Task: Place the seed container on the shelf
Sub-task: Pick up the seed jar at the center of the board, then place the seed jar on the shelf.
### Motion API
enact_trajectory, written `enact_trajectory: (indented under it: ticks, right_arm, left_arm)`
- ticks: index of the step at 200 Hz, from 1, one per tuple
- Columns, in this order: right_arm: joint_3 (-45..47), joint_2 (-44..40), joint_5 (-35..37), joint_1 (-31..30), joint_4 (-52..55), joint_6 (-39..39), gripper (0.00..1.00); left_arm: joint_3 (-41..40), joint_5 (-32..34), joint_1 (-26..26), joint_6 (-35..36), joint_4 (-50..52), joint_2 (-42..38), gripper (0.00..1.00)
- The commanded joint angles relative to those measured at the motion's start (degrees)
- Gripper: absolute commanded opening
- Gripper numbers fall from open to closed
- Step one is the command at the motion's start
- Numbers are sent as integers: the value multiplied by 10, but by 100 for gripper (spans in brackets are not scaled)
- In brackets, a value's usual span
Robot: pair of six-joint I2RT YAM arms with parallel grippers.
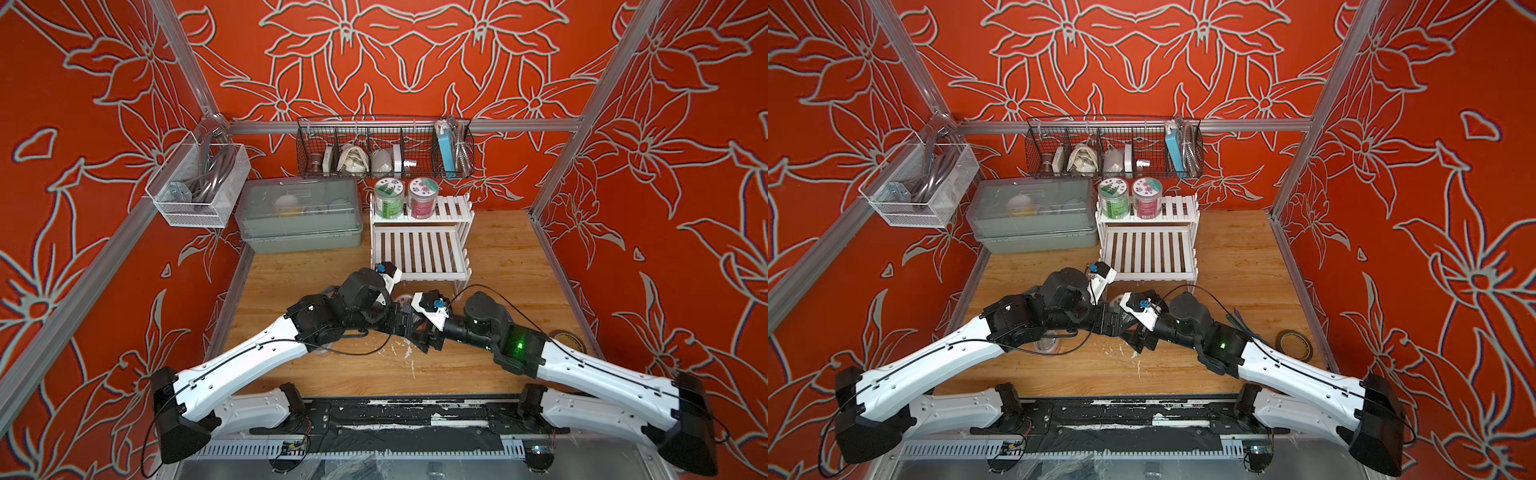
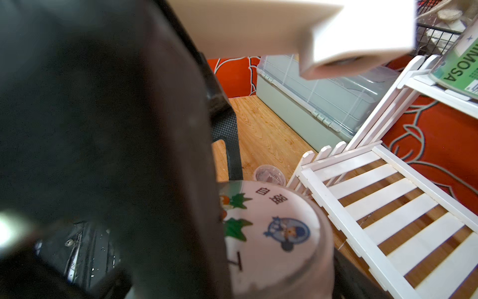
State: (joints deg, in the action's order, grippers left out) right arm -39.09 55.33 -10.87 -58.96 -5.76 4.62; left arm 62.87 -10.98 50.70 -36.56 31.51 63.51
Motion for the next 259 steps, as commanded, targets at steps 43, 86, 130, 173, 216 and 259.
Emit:
enact_trajectory:
  ticks: [43, 86, 130, 173, 216, 259]
  right_arm:
    - [39, -66, 56, 1, -11, 1, 63]
    - [50, -123, 132, 2, -14, -10, 62]
    - [48, -164, 247, 15, -83, 1, 62]
    - [18, -131, 240, 122, -171, -18, 62]
    - [-47, -36, 175, 233, -214, -58, 62]
    - [-101, 54, 134, 302, -269, -105, 62]
  left_arm:
    - [8, 89, 0, 27, 14, -108, 99]
    - [-4, 144, -5, 31, 40, -158, 99]
    - [-28, 156, -9, 37, 41, -188, 99]
    - [-35, 157, -10, 40, 43, -190, 99]
    - [-36, 163, -12, 49, 46, -197, 99]
    - [-39, 162, -15, 56, 45, -200, 99]
